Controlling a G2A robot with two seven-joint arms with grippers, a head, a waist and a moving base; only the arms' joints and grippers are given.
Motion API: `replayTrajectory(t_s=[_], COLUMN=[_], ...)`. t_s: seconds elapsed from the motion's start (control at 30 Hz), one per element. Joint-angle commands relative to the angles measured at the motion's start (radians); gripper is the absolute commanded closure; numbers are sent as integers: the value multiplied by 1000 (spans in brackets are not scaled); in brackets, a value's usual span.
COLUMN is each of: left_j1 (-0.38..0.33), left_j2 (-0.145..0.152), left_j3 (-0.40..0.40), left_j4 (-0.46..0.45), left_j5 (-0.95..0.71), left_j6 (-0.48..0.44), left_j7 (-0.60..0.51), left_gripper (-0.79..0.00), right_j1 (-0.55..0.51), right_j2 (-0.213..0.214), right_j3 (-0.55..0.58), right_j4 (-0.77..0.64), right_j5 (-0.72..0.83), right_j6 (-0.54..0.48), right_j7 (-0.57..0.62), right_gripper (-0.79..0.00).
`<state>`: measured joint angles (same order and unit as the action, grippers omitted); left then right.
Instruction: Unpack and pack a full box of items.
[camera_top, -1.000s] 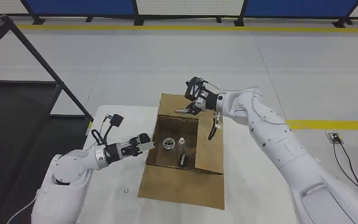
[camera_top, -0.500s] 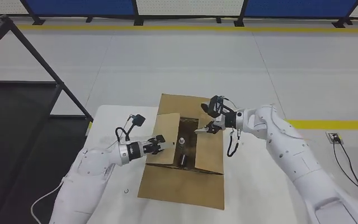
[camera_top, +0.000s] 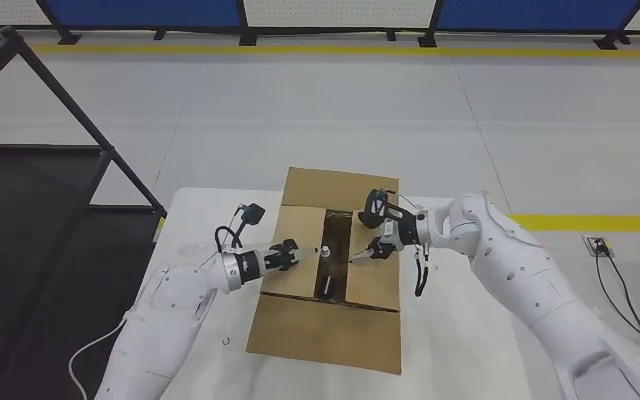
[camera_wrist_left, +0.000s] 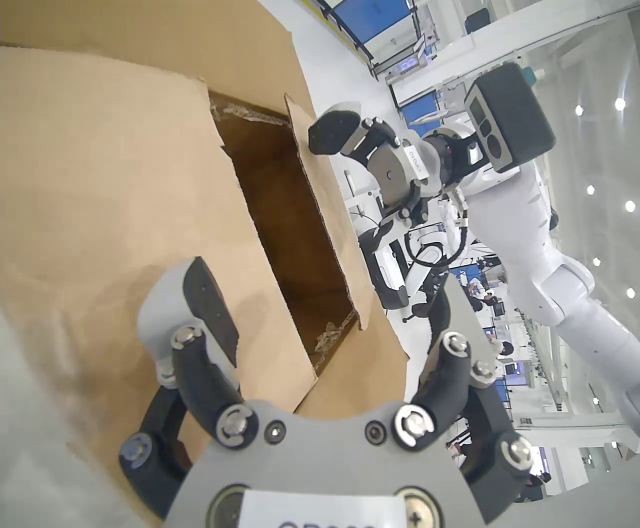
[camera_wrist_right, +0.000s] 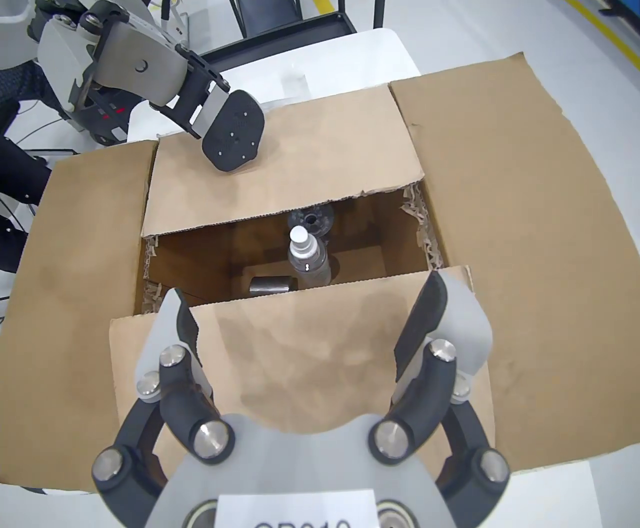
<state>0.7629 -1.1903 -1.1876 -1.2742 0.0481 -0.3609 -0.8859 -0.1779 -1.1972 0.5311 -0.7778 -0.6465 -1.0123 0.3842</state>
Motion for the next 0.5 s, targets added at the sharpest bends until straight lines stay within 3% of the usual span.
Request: replayTrajectory(t_s=[0.0,0.47], left_j1=[-1,-5], left_j2=[0,2], left_j3=[3,24], left_j4=[0,12], left_j5=[0,12], left_j6=[0,13], left_j7=[2,15], left_gripper=[-785,-785], right_j1=[9,74], right_j2=[0,-30], right_j3=[-22,-146], right_j4=[9,100], right_j5=[40,196], right_j6=[0,0], right_j7=[23,128], right_gripper=[-785,-785])
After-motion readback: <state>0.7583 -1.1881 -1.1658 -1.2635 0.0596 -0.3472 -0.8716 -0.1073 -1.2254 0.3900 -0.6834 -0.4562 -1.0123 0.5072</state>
